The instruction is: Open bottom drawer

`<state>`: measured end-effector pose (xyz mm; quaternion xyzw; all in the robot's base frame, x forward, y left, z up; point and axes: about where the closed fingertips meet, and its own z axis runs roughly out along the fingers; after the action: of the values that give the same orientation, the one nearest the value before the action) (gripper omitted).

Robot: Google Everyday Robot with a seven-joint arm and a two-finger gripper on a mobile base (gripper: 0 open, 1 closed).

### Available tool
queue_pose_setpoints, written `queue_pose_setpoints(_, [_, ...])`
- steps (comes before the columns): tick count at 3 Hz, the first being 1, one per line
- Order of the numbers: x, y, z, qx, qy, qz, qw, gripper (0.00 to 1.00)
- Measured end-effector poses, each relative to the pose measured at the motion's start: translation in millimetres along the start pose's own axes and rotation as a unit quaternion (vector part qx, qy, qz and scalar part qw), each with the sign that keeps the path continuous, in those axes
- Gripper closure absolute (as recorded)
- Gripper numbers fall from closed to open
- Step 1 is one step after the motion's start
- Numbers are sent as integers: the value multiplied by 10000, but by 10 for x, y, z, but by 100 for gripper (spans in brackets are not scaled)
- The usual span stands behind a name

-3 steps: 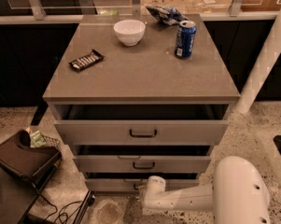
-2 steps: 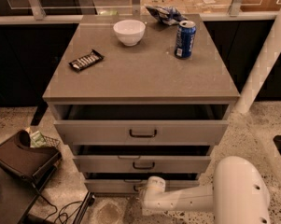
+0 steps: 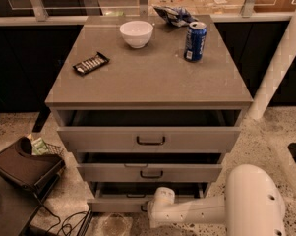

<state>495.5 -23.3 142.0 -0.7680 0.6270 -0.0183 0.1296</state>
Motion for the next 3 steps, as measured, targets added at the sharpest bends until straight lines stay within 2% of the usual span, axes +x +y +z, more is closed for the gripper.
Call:
queue_pose_setpoints(1, [-15, 136, -76, 158, -33, 129, 9998, 100])
queue_pose_setpoints(3, [-34, 218, -128, 262, -12, 194, 9995, 100])
